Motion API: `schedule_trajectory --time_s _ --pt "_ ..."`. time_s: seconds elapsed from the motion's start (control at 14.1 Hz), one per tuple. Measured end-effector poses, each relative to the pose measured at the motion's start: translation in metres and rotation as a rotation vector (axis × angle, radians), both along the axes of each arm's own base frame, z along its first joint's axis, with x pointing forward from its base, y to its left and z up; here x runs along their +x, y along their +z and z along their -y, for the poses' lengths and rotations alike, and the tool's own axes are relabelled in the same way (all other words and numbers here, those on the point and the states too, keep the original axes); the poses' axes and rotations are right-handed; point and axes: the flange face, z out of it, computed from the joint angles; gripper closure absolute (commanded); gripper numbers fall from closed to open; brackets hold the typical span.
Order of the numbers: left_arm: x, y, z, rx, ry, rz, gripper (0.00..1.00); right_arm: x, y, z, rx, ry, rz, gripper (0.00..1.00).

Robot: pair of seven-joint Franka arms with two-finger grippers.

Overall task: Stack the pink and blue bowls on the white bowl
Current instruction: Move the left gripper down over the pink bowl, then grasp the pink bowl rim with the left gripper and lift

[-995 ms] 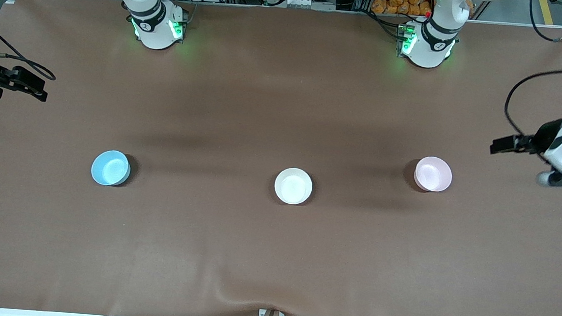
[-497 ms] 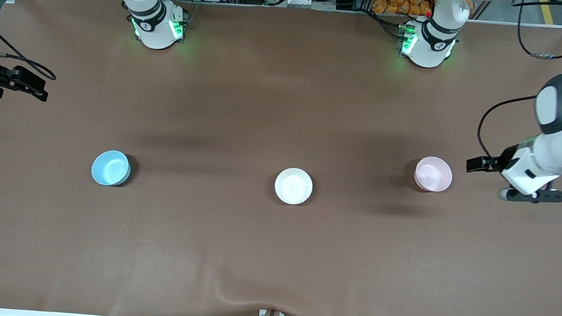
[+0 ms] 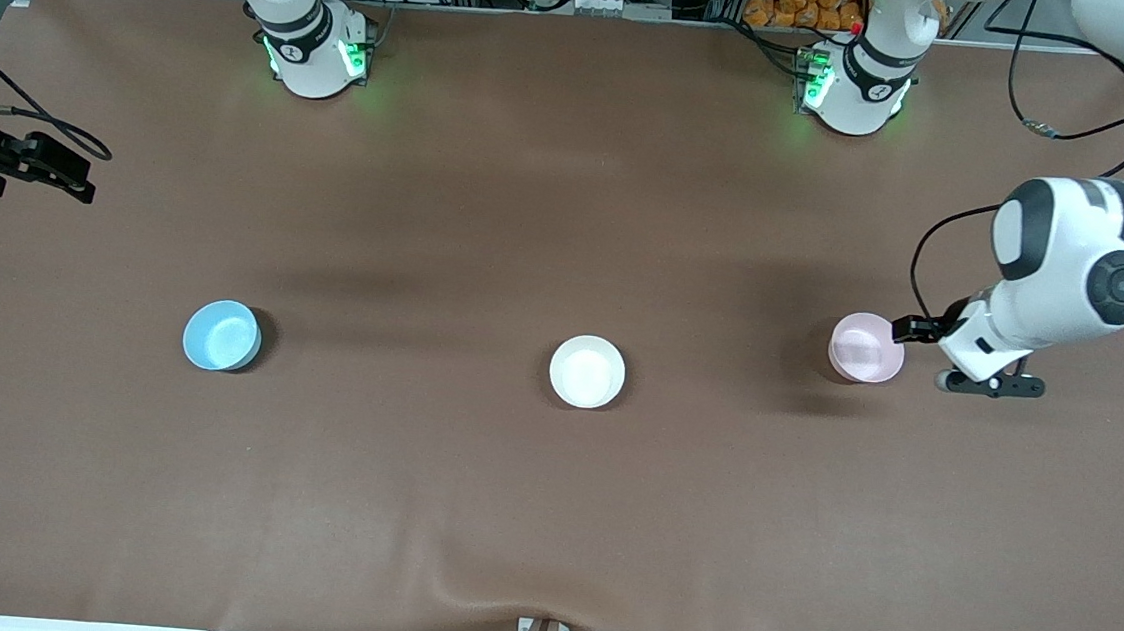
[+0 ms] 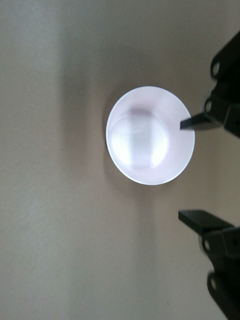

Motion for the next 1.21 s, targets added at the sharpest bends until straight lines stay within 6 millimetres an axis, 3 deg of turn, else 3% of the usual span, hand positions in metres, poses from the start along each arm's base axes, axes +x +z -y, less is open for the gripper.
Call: schedule_trajectory --time_s 0.57,0.64,0.78,0.85,1.21 --pt "-0.004 -0.06 -0.01 -0.015 -0.135 0.011 0.54 0.0 0.001 0.0 0.0 0.001 0.002 0.0" --pt "-0.004 -0.066 -0.015 -0.017 -0.141 0.013 0.61 0.0 0.001 -0.001 0.0 0.001 0.002 0.0" --pt "-0.004 -0.075 -0.023 -0.021 -0.158 0.015 0.9 0.0 0.001 -0.001 0.0 0.001 0.002 0.0" --pt "-0.004 -0.077 -0.023 -0.021 -0.159 0.014 0.98 0.0 0.001 -0.001 0.0 0.002 0.002 0.0" --pt "0.007 -0.067 -0.015 -0.022 -0.175 0.041 1.0 0.001 0.0 -0.002 0.0 0.004 0.001 0.0"
